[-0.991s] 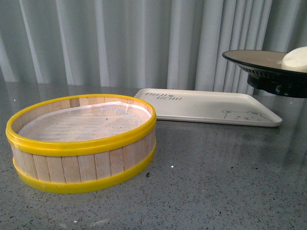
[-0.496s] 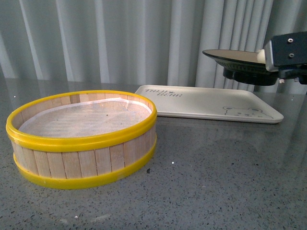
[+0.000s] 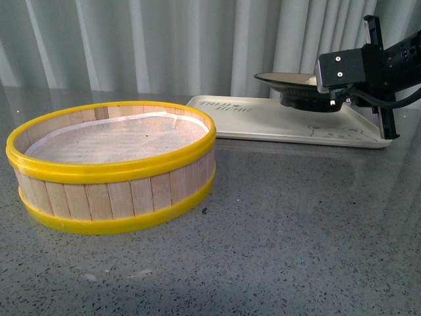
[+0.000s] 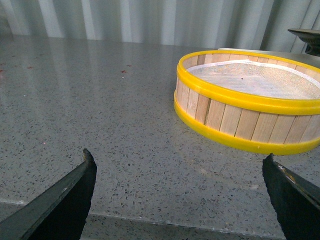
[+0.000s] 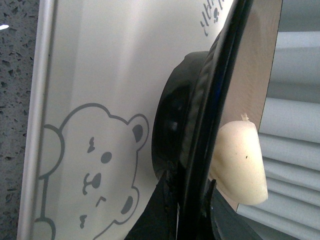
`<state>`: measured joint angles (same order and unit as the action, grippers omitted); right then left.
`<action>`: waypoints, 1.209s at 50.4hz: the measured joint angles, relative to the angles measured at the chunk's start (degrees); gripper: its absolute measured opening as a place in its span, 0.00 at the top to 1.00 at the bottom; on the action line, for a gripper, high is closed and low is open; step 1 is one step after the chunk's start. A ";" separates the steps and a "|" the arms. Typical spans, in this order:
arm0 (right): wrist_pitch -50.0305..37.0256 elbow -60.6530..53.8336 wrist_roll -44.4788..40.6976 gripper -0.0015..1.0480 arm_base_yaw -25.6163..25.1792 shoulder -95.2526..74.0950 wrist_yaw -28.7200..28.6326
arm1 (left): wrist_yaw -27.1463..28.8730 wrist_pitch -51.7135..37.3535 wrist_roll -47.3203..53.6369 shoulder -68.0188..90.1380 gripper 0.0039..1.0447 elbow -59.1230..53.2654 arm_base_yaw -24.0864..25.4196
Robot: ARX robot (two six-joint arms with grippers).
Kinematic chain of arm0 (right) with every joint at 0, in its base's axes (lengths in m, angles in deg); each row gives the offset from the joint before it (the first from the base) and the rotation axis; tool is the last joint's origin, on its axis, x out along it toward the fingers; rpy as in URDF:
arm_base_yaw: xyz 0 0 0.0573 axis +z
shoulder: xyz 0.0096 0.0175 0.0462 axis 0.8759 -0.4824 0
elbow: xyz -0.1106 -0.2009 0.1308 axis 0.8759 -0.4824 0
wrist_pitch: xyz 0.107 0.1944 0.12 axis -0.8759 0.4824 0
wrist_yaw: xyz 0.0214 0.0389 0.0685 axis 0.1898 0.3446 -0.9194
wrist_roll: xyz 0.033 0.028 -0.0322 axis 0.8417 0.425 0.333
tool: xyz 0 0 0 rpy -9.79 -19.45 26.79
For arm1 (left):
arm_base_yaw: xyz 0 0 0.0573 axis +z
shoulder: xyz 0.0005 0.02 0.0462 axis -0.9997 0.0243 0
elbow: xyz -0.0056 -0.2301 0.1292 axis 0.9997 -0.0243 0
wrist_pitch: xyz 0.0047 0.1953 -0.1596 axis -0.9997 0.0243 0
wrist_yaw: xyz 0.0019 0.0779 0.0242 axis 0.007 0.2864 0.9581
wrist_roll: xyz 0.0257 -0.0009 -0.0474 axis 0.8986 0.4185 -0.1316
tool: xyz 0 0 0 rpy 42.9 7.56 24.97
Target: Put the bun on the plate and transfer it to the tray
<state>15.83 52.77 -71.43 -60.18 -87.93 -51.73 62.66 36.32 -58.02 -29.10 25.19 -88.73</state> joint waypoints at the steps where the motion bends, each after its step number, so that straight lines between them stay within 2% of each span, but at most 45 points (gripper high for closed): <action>1: 0.37 0.46 -0.13 0.97 0.07 -0.35 0.04 | 0.00 0.00 0.00 0.00 0.06 0.00 0.00; 17: 2.08 5.11 -1.90 0.97 0.57 -5.46 0.63 | 0.00 0.00 0.00 0.00 0.06 0.00 0.00; 46: 3.10 5.81 -1.29 0.97 0.83 -6.60 1.40 | 0.00 0.00 0.00 0.00 0.06 0.00 0.00; 61: 3.17 4.74 0.24 0.63 1.36 -5.86 1.16 | 0.00 0.00 0.00 0.00 0.06 0.00 0.00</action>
<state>19.00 57.51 -71.18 -58.83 -93.79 -50.57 62.66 36.32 -58.02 -29.10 25.19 -88.73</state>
